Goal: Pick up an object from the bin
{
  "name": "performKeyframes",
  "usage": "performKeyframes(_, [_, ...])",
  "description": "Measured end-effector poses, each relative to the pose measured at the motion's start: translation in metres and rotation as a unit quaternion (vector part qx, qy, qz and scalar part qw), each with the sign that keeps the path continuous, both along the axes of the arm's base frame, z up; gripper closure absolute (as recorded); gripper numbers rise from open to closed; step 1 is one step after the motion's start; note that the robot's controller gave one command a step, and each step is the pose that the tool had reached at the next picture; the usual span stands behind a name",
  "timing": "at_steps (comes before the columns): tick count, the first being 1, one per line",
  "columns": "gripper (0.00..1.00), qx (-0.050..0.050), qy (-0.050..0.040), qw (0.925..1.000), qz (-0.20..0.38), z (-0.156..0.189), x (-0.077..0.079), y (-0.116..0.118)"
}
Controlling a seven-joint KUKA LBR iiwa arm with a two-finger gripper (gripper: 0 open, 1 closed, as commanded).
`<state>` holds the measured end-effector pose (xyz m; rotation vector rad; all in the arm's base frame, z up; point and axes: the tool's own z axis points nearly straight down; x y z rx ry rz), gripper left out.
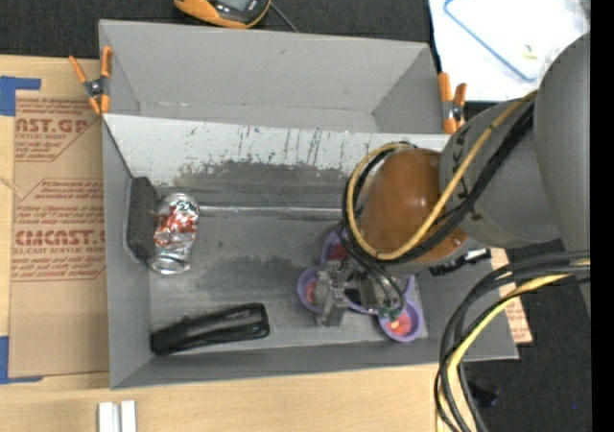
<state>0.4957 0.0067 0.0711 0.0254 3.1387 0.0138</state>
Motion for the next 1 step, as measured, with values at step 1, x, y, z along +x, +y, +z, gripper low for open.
performKeyframes(1, [1.00, -0.001, 0.0001, 0.9998, -0.018, 0.0986, 0.0013, 0.0092])
